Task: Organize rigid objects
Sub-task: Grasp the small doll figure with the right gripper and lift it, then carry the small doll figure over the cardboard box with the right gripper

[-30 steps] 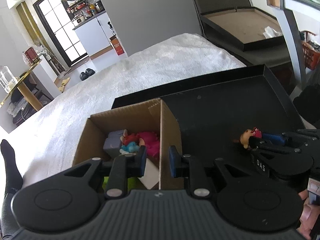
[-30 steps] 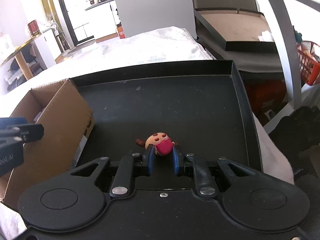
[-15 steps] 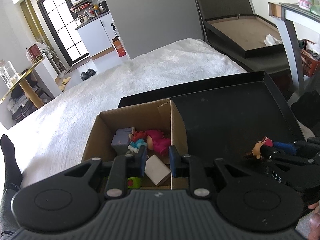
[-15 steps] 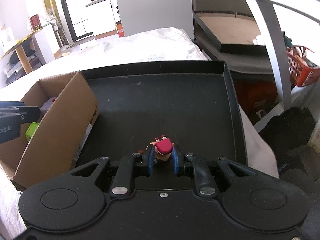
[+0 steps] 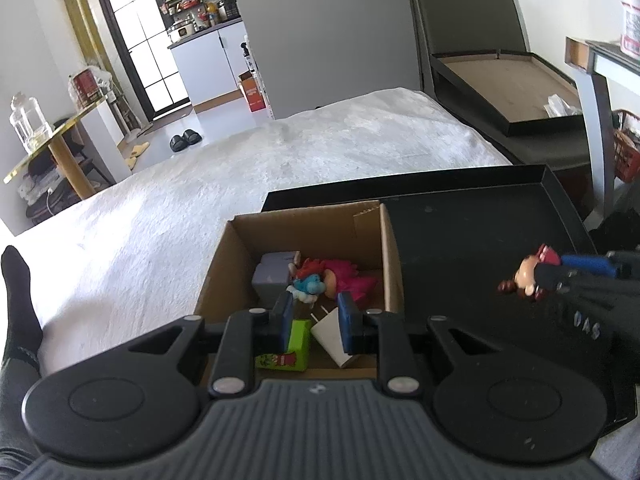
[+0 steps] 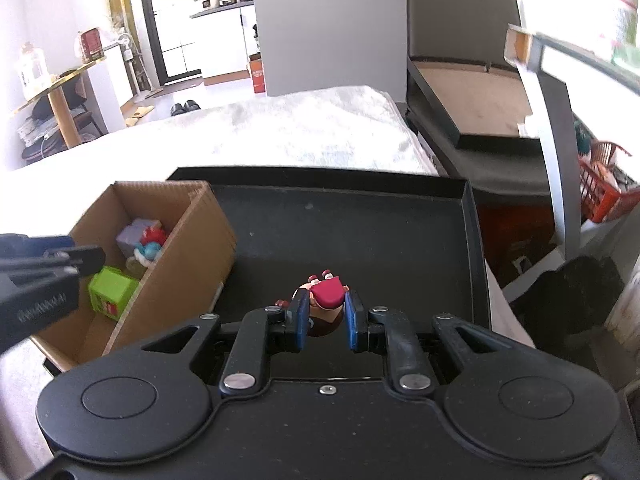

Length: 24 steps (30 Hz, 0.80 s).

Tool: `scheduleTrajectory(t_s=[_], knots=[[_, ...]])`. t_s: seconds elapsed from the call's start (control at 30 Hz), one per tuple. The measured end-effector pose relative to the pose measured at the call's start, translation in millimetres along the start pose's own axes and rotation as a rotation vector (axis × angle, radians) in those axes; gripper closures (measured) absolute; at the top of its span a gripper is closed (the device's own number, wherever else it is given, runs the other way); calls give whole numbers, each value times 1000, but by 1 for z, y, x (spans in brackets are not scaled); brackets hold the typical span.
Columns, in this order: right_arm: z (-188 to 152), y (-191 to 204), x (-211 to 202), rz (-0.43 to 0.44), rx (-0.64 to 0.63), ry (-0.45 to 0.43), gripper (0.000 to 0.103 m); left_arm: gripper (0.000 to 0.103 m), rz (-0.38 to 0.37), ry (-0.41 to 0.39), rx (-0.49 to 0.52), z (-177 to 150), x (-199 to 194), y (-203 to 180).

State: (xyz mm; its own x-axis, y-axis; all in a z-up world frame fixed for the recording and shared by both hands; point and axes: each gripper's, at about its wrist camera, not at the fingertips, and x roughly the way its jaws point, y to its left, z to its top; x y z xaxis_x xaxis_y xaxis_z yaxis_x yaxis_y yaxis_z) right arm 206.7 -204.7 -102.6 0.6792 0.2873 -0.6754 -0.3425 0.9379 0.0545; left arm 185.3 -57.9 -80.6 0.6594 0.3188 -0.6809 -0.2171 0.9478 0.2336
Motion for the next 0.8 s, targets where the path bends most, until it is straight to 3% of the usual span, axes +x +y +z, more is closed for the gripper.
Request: scheduleTrajectory(t_s=[0.13, 0.2, 0.27, 0.8], knots=[[12, 11, -9, -2, -32, -25, 84, 74, -4, 18, -33, -2, 3, 12], [16, 17, -12, -2, -44, -36, 84, 59, -1, 14, -58, -3, 3, 20], [21, 23, -14, 1, -51, -42, 84, 52, 5, 11, -83, -4, 3, 29], [46, 87, -16, 11, -181, -74, 84, 50, -30, 39, -267, -24, 23, 89]])
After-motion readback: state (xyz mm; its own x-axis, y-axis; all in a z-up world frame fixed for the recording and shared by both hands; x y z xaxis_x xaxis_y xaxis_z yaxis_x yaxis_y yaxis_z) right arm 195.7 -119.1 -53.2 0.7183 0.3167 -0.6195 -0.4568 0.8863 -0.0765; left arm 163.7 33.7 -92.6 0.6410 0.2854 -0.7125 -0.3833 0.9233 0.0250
